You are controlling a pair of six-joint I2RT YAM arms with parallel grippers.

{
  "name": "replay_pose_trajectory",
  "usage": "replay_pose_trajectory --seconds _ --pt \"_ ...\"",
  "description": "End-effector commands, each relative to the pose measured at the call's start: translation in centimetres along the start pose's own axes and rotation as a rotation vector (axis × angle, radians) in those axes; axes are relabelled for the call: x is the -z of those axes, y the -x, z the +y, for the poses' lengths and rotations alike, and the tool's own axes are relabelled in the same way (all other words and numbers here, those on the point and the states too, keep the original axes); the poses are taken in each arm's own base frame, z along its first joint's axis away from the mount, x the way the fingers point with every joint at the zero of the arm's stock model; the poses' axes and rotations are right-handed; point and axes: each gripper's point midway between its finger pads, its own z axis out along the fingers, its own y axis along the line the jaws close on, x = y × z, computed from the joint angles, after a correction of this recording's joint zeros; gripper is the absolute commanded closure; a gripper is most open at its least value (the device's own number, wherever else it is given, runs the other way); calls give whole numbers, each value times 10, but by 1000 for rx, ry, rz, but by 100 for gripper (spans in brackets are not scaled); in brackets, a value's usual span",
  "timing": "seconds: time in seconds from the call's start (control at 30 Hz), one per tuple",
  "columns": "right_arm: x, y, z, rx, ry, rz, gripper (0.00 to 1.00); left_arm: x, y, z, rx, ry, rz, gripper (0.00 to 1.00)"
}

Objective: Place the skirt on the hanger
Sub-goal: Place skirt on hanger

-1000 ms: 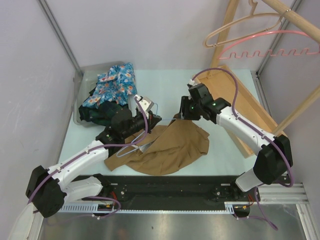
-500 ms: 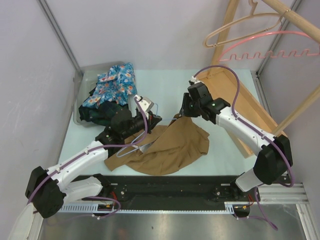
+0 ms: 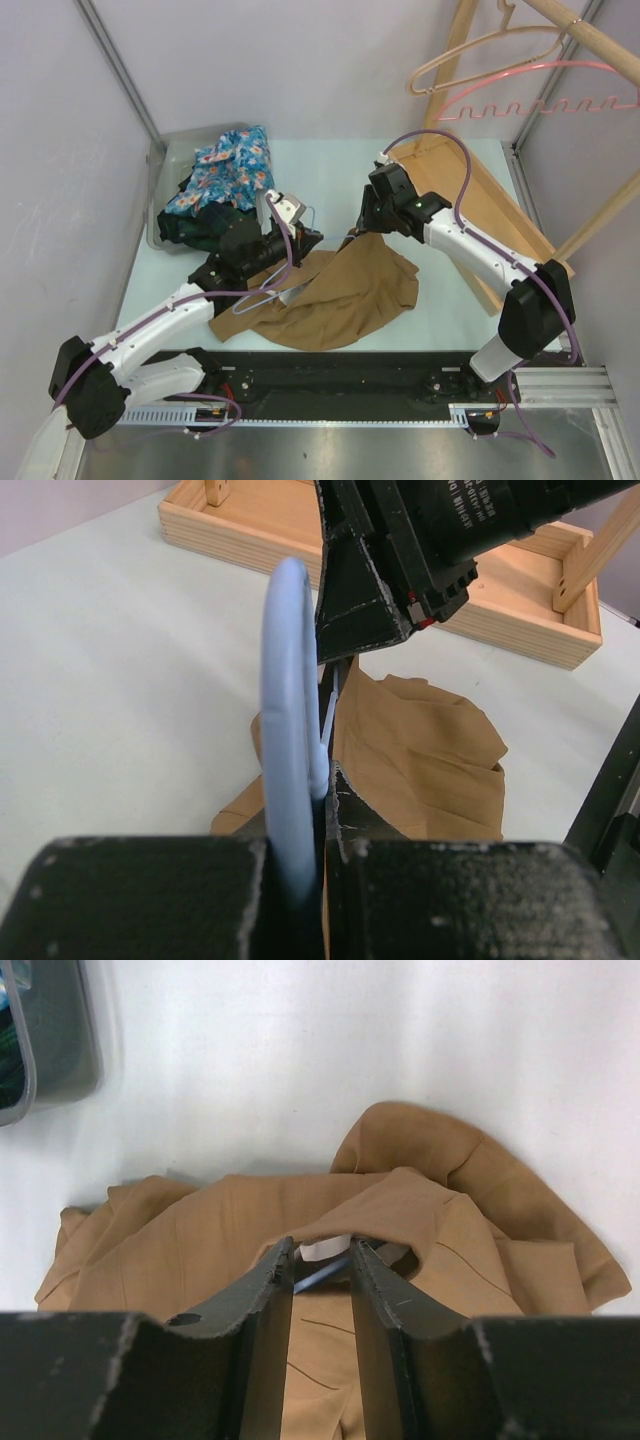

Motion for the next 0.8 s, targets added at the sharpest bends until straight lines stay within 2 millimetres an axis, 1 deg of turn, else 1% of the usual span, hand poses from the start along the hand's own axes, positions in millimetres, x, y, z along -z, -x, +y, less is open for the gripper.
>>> replay_pose_trajectory --seconds 0.0,0.17,0.27,0.3,0.37,0.4,0.47,0.5,0.6,0.77 --pt "1 12 6 -26 -4 -20 68 5 34 -6 -18 -11 -91 100" --pt "6 10 2 -38 -23 -9 69 6 33 -5 -22 -6 -88 100" --pt "10 8 2 -6 -36 -13 71 5 32 -5 -25 -5 -84 100" --pt "11 7 -2 3 -54 -12 74 5 33 -5 -27 -4 -87 100" --pt "8 4 -7 4 -69 3 77 5 32 -5 -27 -6 -85 100" --pt "7 3 -8 5 -70 10 84 5 31 -5 -26 -4 -84 100" --pt "7 3 -10 1 -75 11 89 5 32 -5 -26 -5 -84 100" --pt "7 3 -11 2 -83 9 99 6 33 -5 -27 -4 -87 100" --pt "11 8 -16 -18 -105 -14 100 7 32 -5 -24 -2 -84 100" --pt "18 24 -22 -70 -115 -67 100 10 33 -2 -24 18 -95 100"
